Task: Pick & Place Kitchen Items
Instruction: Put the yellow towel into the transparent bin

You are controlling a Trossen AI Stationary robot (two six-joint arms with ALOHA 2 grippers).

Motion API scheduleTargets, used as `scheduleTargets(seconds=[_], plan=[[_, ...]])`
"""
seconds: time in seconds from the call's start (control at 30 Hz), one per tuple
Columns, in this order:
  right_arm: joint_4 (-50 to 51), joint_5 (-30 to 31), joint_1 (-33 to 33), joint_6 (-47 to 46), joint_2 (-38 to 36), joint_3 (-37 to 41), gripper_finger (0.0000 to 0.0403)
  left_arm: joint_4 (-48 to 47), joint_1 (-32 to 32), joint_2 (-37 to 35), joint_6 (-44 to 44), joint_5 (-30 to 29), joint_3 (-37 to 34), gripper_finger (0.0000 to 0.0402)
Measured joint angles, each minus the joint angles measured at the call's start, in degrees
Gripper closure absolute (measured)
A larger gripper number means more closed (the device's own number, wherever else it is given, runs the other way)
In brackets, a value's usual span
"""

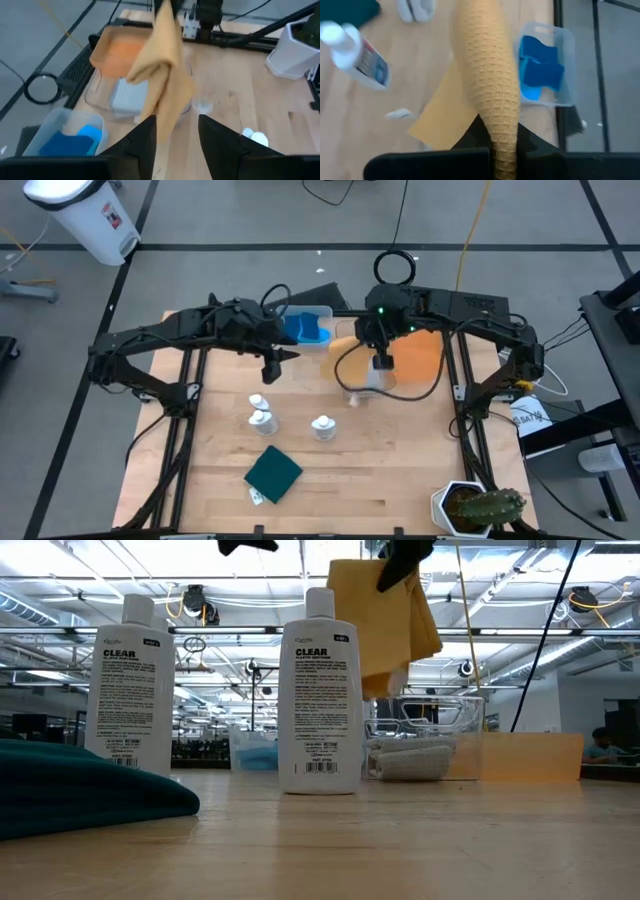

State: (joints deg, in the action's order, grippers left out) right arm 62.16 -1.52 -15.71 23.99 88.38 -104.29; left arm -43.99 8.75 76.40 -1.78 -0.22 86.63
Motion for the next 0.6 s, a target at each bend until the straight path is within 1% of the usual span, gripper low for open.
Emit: scheduleTargets(seconds=[0.1, 0.2, 0.3, 0.37, 0.47, 0.6], plan=[[0.47, 0.97, -3.6, 4.43, 0.0, 0.0, 0.0402, -1.39, -0.02, -0.09, -0.26, 0.01, -0.04, 0.025], [-0.5, 4.64, -7.85, 8.72, 0.0, 0.0, 0.0402, -1.89, -0.04, -0.13, -0.06, 0.14, -0.04, 0.025], [-2.25, 2.97, -12.74, 16.23, 0.06, 0.24, 0.0402, -2.14, -0.04, 0.45, 1.03, 0.12, -0.04, 0.025], [-5.8, 1.58, -15.04, 21.6, 0.07, 2.39, 0.0402, -2.61, -0.04, 0.56, 1.59, 0.12, -0.05, 0.025], [-10.3, -0.07, -17.06, 28.59, 0.25, 7.64, 0.0402, -1.9, -0.04, 0.37, 1.65, 0.12, -0.82, 0.025], [-15.5, -0.1, -17.86, 34.17, 0.26, 15.42, 0.0403, -2.29, -0.02, 0.53, 1.65, 0.1, -2.38, 0.025]])
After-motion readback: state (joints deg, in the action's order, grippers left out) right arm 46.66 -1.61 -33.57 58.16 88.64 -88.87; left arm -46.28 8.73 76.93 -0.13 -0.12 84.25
